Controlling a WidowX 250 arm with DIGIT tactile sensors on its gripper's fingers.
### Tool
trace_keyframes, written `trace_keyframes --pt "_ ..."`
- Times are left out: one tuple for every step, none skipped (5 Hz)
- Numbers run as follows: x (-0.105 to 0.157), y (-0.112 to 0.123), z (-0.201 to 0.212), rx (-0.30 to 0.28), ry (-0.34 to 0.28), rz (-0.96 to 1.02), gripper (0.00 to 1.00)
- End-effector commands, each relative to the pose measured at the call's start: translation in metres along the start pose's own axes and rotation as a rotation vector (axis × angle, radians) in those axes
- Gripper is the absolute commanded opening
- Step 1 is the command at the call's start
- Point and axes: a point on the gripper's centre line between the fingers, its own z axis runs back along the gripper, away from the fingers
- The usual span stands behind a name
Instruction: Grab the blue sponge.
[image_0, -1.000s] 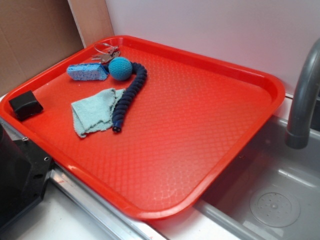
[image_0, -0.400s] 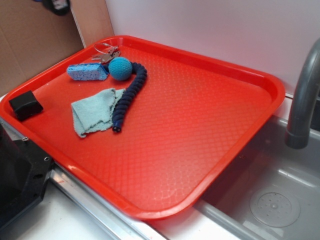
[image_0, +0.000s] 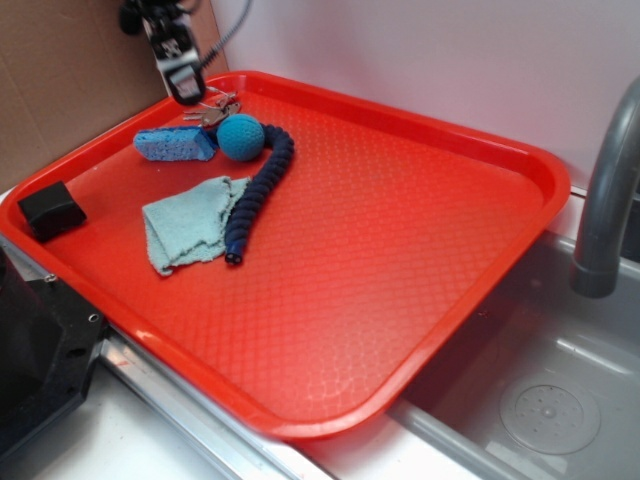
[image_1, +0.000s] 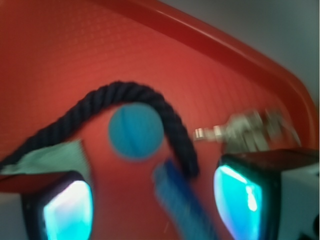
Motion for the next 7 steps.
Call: trace_keyframes --pt "0.019 0.02 -0.018 0.058 -0.101 -0.107 1.0" --pt "0.007 0.024 -0.011 0.033 -0.136 -0.091 1.0" --pt "-0.005 0.012 0.012 0.032 -0.154 -0.109 1.0" --pt "-0.011 0.002 0.021 0.049 -0.142 -0.116 1.0" --pt "-0.014 -0.001 0.011 0.049 -0.109 -0.126 1.0" --pt "-0.023 0.002 -0.006 0.052 -0.058 -0.105 1.0" --pt "-0.025 0.003 -0.026 0.059 -0.036 -0.12 1.0"
